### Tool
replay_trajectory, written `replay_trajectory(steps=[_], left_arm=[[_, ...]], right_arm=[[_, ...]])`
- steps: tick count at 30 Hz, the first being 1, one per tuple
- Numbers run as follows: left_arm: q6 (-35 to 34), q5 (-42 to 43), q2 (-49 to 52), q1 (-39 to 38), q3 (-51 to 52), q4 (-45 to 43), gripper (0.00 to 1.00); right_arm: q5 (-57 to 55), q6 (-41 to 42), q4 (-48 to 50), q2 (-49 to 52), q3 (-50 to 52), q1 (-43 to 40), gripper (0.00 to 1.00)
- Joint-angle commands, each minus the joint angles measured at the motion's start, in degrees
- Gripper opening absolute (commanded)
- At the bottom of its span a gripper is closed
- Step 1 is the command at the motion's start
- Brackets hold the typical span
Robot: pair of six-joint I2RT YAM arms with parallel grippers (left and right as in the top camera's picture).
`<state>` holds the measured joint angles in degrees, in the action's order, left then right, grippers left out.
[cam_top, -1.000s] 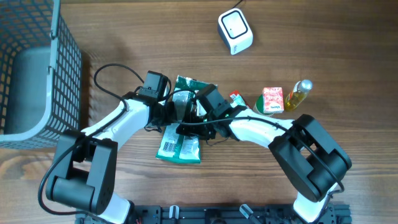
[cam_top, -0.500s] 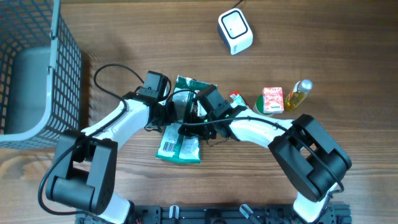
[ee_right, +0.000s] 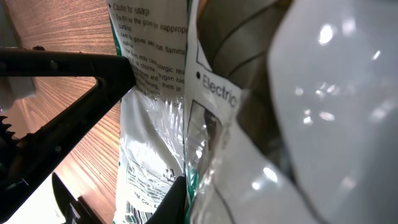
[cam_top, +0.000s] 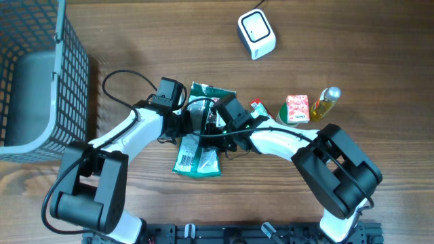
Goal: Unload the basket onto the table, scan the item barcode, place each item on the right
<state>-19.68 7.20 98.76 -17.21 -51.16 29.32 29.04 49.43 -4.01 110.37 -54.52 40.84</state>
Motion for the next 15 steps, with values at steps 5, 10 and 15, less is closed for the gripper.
replay_trajectory(steps=[5, 10, 15], left_arm=[[-0.74, 2.19, 3.74, -1.33, 3.69, 1.27, 0.04], [-0.74, 2.19, 3.74, -1.31, 3.69, 1.09, 0.04], [-0.74, 2.19, 3.74, -1.31, 3.69, 1.09, 0.04]], right_arm=[[-2.67, -0.33, -0.31, 1.95, 1.03, 0.46, 0.10], [-2.67, 0.13, -0.28, 1.95, 1.03, 0.46, 0.17], [-2.67, 0.15, -0.28, 1.95, 1.03, 0.46, 0.19]])
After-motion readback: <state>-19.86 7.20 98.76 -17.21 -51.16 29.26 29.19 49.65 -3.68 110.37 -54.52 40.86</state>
